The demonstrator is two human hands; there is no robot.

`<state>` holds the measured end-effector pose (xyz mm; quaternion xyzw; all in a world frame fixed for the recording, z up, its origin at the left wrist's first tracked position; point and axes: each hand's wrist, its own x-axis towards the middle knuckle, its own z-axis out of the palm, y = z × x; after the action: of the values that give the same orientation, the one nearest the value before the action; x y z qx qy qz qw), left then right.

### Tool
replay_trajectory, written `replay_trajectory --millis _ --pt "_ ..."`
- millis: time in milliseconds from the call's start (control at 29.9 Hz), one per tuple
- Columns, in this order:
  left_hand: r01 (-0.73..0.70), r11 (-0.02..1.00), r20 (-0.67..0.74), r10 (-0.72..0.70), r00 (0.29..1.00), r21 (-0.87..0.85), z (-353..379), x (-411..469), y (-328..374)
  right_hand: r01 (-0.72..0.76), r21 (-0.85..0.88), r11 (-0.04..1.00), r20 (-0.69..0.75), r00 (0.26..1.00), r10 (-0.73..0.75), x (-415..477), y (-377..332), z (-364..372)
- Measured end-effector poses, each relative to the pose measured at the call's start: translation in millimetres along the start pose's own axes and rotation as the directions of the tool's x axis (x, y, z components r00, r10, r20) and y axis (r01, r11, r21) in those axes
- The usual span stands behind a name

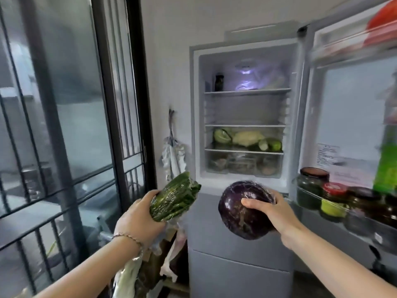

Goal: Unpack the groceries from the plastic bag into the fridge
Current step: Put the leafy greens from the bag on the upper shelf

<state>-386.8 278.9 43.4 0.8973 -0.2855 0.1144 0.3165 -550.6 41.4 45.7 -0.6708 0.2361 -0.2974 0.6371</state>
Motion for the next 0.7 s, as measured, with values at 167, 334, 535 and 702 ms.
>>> replay_trajectory --millis 167,334,535,702 --pt "-0.083 0.996 0.019 0.083 0.996 -0.014 46 112 11 -0.001 -0.043 0.999 -0.12 0.993 -0.004 85 -5 -2" --pt "-0.104 0.994 0.012 0.105 0.994 -0.043 102 209 21 0.021 -0.048 0.999 -0.187 0.982 -0.03 184 2 -15" --pt "-0.072 0.994 0.028 0.075 0.997 -0.079 173 315 43 -0.026 0.033 0.999 -0.183 0.983 0.031 331 11 -31" --pt "-0.081 0.993 0.007 0.082 0.997 -0.085 208 385 63 -0.067 0.039 0.997 -0.147 0.986 0.072 448 -6 -26"
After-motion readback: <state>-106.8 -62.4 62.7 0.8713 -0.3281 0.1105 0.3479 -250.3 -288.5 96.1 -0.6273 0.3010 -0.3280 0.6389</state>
